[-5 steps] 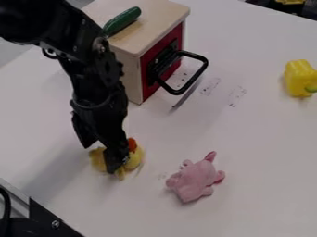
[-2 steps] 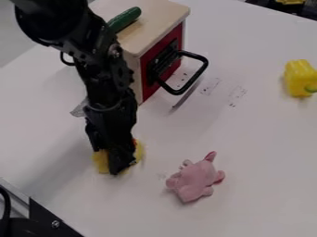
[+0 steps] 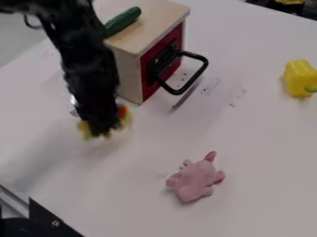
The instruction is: Put the yellow duck on top of the drawer
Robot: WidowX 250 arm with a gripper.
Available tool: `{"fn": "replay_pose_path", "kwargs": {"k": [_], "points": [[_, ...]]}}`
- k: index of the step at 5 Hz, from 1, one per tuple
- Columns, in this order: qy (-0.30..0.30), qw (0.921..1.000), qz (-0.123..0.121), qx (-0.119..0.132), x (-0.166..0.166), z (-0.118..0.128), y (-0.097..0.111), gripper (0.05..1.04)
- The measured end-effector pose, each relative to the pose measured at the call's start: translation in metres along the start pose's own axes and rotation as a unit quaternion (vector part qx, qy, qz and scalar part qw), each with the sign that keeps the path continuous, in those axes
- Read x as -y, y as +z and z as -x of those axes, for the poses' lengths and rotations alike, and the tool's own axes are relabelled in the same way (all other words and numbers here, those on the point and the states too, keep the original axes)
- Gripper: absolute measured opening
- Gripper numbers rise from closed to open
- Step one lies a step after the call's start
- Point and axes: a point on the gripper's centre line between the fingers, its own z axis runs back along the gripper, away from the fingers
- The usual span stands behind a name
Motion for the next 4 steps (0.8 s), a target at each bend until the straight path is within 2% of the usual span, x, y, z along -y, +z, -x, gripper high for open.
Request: {"fn": "replay_pose_path", "kwargs": {"k": [1, 2, 3, 4], "points": [[0.054, 0.9981, 0.006, 0.030, -0.028, -0.021, 0.040, 0.097], [0.105, 0.9928, 0.017, 0.055, -0.053, -0.059, 0.070, 0.090], [0.148, 0.9863, 0.011, 0.072, -0.082, -0.101, 0.079, 0.090], [0.175, 0.9826, -0.008, 0.060, -0.111, -0.125, 0.065, 0.090]]}}
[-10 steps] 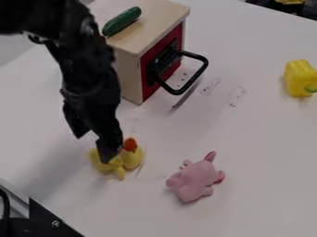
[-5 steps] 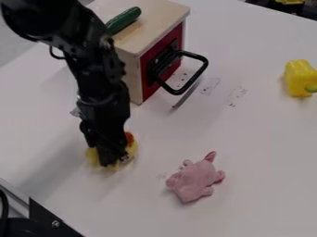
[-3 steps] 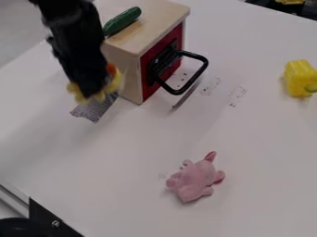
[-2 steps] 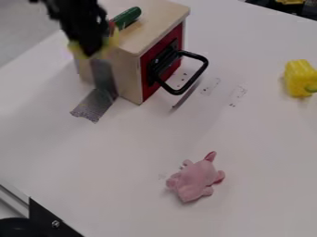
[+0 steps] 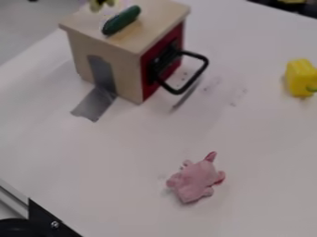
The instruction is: Put the yellow duck on top of the drawer
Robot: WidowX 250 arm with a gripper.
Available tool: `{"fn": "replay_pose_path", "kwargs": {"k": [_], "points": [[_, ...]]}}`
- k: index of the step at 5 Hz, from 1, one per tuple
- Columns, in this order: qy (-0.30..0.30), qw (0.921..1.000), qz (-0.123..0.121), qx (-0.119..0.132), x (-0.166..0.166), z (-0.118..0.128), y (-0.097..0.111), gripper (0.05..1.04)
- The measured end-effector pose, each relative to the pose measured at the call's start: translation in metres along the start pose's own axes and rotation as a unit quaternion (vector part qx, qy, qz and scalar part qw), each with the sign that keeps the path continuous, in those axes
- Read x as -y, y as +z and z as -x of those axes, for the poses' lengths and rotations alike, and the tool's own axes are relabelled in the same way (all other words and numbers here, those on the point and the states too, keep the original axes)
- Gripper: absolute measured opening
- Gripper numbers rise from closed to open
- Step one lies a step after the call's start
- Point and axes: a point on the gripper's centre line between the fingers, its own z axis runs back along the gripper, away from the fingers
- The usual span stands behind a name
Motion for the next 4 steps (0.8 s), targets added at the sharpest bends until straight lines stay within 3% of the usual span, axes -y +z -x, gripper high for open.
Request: {"fn": "replay_pose_path", "kwargs": {"k": [2, 3, 4], "points": [[0.005, 0.9992, -0.031, -0.024, -0.014, -0.005, -0.026, 0.115], [0.003, 0.9990, -0.026, -0.035, -0.009, -0.002, -0.027, 0.302], [-0.001, 0.9991, -0.017, -0.040, 0.003, -0.005, -0.013, 0.601]]}}
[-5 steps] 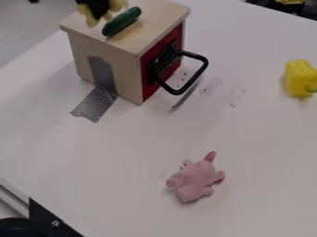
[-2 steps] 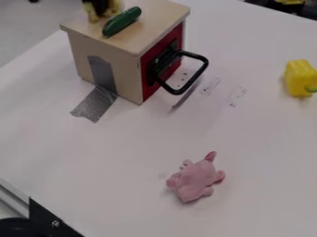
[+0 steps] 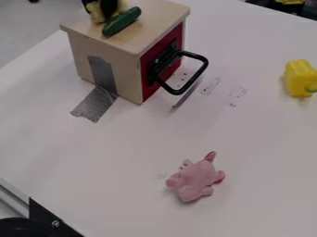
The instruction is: Put the yellow duck on top of the drawer
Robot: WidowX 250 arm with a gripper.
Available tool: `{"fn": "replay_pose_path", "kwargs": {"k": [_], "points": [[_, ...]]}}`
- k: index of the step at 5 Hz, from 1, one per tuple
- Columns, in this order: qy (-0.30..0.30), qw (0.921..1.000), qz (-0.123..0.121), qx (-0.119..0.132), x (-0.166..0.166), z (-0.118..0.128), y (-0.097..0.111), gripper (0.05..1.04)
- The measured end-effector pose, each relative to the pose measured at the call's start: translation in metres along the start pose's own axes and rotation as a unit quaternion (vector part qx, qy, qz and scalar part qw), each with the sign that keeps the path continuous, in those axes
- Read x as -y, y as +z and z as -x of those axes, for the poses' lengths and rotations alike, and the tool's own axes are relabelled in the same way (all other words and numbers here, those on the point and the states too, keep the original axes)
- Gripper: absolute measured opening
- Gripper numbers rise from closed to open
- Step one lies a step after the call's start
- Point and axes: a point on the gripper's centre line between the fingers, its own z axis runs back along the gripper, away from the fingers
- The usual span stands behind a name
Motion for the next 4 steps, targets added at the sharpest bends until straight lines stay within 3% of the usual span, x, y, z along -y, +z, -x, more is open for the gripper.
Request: {"fn": "replay_pose_path", "kwargs": {"k": [1, 2, 3, 4], "points": [[0.010, 0.9987, 0.017, 0.047, 0.003, -0.012, 0.047, 0.893], [0.012, 0.9985, 0.029, 0.046, 0.000, -0.009, 0.063, 1.002], [-0.022, 0.9994, 0.019, 0.021, -0.007, -0.005, 0.057, 0.998], [-0.023, 0.9994, 0.022, 0.015, -0.006, -0.004, 0.055, 0.998]]}}
